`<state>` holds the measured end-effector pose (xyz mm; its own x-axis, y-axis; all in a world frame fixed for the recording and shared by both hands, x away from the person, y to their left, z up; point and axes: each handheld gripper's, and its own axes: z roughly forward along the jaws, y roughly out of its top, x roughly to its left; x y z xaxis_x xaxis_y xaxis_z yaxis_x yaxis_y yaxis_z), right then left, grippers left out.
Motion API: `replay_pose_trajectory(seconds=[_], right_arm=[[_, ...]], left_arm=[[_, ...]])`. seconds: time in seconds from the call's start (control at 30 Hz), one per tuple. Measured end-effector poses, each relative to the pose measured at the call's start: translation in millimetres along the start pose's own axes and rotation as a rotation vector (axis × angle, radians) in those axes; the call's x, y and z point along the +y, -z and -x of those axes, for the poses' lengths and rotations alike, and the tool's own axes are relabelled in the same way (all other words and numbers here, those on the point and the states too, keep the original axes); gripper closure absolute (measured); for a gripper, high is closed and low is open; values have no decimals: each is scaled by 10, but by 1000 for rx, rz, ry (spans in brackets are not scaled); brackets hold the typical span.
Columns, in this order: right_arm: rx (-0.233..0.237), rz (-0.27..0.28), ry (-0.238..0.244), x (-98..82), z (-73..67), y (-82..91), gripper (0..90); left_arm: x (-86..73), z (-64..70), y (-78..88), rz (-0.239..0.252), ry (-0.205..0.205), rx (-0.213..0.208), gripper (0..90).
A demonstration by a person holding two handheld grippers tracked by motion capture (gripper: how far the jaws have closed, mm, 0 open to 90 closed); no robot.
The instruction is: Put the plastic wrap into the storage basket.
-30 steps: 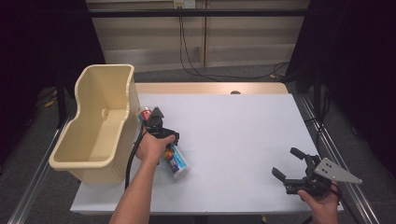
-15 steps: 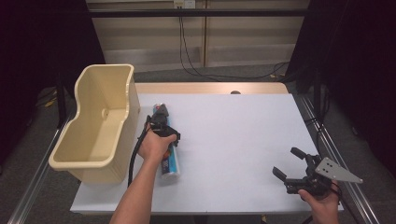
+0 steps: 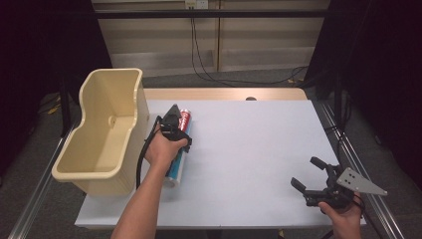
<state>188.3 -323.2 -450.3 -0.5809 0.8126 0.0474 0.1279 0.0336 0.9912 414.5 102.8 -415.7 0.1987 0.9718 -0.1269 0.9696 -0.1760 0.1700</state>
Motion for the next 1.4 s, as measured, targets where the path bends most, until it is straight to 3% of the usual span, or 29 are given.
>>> replay_pose_trajectory(seconds=[0.2, 0.4, 0.93, 1.4], right_arm=[[0, 0, 1, -3, 3, 1, 14], [-1, 1, 4, 0, 0, 0, 14], [-3, 6, 4, 4, 3, 5, 13], [-5, 5, 1, 3, -1, -2, 10]], left_arm=[[56, 49, 159, -12, -28, 1, 323], [97, 73, 272, -14, -28, -6, 323], [173, 94, 725, 30, -34, 17, 323], [225, -92, 1209, 73, -9, 19, 324]])
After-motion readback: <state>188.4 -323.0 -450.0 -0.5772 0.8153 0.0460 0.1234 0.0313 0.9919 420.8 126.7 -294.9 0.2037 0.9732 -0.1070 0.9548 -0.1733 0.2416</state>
